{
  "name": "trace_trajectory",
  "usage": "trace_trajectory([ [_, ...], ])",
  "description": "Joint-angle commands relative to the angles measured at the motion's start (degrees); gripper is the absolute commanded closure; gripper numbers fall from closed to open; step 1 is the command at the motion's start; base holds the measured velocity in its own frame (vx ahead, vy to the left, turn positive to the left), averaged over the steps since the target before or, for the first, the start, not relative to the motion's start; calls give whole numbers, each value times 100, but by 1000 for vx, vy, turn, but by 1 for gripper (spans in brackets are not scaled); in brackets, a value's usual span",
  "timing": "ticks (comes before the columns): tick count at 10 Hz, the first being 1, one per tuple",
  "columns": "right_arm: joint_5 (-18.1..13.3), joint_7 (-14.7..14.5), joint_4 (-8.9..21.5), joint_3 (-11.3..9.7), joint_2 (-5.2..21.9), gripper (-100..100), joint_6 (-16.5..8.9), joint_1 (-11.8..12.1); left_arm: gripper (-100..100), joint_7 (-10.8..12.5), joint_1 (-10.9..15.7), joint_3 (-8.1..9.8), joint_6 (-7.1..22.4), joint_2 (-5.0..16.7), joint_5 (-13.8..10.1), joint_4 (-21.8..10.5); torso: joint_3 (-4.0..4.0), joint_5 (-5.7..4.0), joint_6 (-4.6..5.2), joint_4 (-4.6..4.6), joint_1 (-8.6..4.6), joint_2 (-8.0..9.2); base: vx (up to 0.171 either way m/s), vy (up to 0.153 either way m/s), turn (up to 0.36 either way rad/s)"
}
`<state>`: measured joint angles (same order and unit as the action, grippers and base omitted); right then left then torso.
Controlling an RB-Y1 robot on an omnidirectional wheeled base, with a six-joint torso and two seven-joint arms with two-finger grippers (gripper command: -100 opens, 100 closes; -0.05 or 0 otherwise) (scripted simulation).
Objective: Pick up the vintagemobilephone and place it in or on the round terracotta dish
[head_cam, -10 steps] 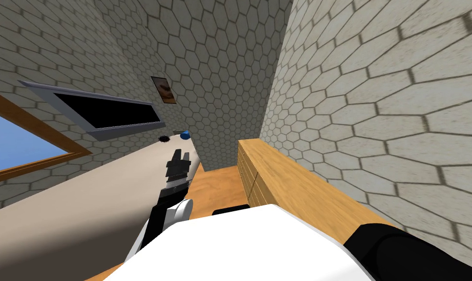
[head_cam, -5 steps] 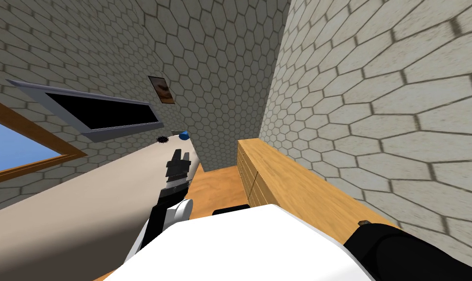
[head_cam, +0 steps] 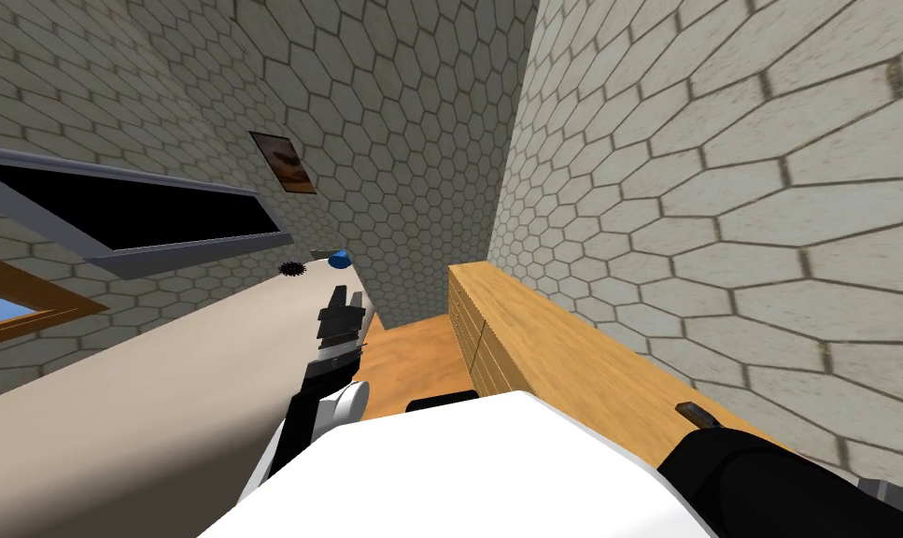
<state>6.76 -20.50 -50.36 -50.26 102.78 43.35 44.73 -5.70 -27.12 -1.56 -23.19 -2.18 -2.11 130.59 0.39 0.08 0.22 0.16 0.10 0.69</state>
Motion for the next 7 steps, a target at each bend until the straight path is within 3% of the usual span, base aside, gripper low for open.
trace_trajectory([
  [1,33,24,-67,2,170,100,109,-3,0,0,0,0,0,0,0,0,0,0,0,0,0,0,-122,7,-147],
  [7,247,-57,-226,-24,737,100,619,107,0,0,0,0,0,0,0,0,-9,-2,-4,-3,7,-17,-93,12,-118],
])
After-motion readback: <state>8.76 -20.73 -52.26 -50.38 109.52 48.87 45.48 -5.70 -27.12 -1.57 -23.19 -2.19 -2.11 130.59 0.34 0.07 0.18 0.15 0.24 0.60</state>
